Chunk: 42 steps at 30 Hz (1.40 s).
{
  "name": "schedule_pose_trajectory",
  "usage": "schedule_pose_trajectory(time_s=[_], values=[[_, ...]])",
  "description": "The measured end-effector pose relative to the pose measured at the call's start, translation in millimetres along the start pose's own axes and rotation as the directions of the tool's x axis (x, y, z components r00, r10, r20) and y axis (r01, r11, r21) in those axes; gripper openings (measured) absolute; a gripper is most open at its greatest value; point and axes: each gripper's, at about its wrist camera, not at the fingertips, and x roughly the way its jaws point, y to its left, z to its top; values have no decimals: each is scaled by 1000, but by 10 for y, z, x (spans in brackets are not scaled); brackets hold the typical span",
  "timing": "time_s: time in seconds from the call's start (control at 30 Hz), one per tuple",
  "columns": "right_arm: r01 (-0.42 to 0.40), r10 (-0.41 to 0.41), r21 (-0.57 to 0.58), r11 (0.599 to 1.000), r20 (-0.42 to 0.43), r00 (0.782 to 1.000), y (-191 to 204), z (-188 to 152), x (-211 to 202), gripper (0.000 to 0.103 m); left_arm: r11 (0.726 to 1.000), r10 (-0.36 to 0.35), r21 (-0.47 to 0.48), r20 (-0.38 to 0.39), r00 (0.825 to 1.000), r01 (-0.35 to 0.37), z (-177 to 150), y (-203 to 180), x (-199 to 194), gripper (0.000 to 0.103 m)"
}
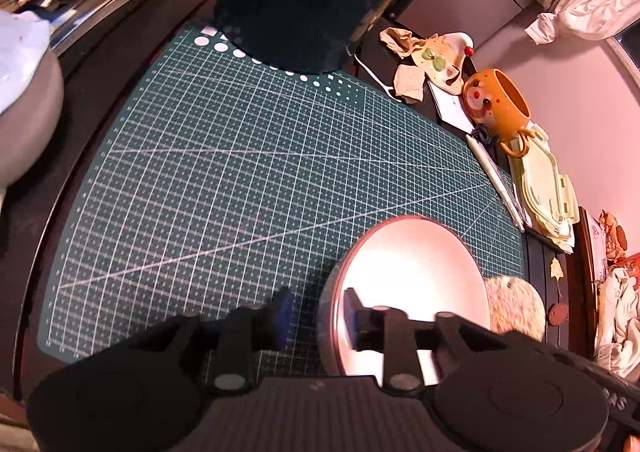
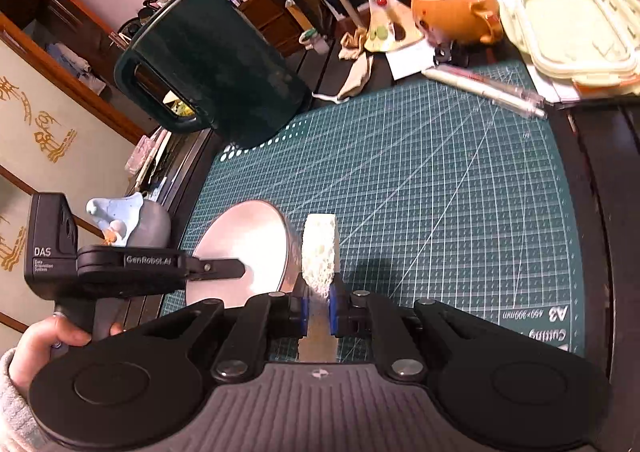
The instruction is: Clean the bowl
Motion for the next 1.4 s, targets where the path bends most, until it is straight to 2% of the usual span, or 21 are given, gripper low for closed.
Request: schedule_pose_trajectory(time_s=[0.1,0.27,0.4,0.5,0.63,0.83,0.97,1.13,1.3,1.4], values=[[3,-3,11,1000,-11,1000,-43,17,45,9,1000,3,3,-6,1000,-3,-71,-3,-67,31],[-49,50,49,998,-25,998,-69,18,83,9,1000,-12,4,-51,999,12,-208,-54,-23,35],[-72,74,60,996,-27,997,-49,5,75,9,1000,-24,18,-59,998,25,-220,-130,72,28],[-87,89,69,994,-30,996,-35,0,69,9,999,-8,48,-49,999,11,-173,-186,118,27],[-96,98,72,993,-30,995,-23,0,56,9,998,-65,10,-59,996,66,-79,-110,170,27],[-95,97,78,992,-26,995,-56,10,45,9,983,-176,-67,-99,979,170,-39,71,256,27],[-94,96,80,992,-25,995,-76,10,43,9,984,-175,-55,-98,980,171,-75,75,213,27],[-91,93,83,992,-24,995,-102,14,37,9,972,-226,-89,-115,967,217,-123,165,145,27],[-88,90,81,993,-24,996,-105,15,35,9,971,-237,-74,-126,963,229,-164,167,60,29],[-86,88,81,993,-22,996,-115,16,30,9,962,-263,-105,-132,956,251,-169,217,52,30]])
